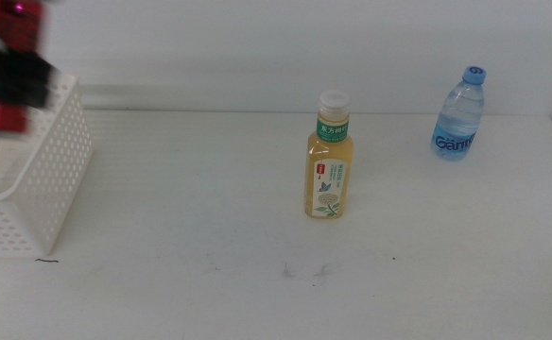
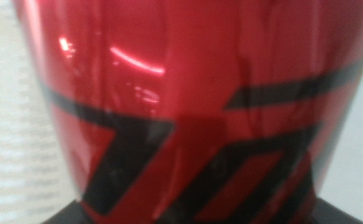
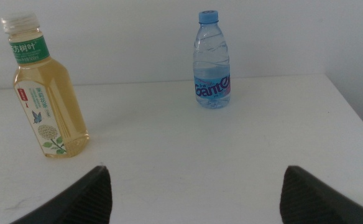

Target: Use arms to grab the bottles and put them into the dustbin to the left of the table.

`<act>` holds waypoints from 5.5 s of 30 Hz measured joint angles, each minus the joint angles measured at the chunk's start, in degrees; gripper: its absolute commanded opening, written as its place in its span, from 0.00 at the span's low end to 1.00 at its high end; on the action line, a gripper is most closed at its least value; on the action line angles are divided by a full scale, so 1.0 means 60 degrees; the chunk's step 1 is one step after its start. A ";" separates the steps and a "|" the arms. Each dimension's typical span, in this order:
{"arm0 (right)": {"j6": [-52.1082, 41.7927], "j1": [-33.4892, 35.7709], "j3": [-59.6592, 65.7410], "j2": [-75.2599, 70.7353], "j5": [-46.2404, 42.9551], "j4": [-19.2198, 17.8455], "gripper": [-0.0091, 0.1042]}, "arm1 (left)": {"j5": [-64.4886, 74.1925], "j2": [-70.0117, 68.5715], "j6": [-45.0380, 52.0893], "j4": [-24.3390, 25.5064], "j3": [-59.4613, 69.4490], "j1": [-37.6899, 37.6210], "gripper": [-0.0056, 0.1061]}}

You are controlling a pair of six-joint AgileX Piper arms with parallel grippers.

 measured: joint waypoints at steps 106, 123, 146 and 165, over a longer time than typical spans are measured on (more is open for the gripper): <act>0.0000 0.0000 0.0000 0.0000 0.0000 0.0000 0.87 | -1.9029 0.5073 -0.3801 0.1973 0.5943 -0.6517 0.89; 0.0000 0.0000 0.0000 0.0000 0.0000 0.0000 0.87 | -1.8087 0.6381 -0.4253 0.1887 0.4214 -0.6517 0.89; 0.0000 0.0000 0.0000 0.0000 0.0000 0.0000 0.87 | -1.6717 0.7378 -0.4352 0.1798 0.1997 -0.6384 0.89; 0.0021 0.0000 0.0000 0.0000 0.0000 0.0000 0.87 | -1.6497 0.7734 -0.3632 0.1588 0.1525 -0.6260 0.88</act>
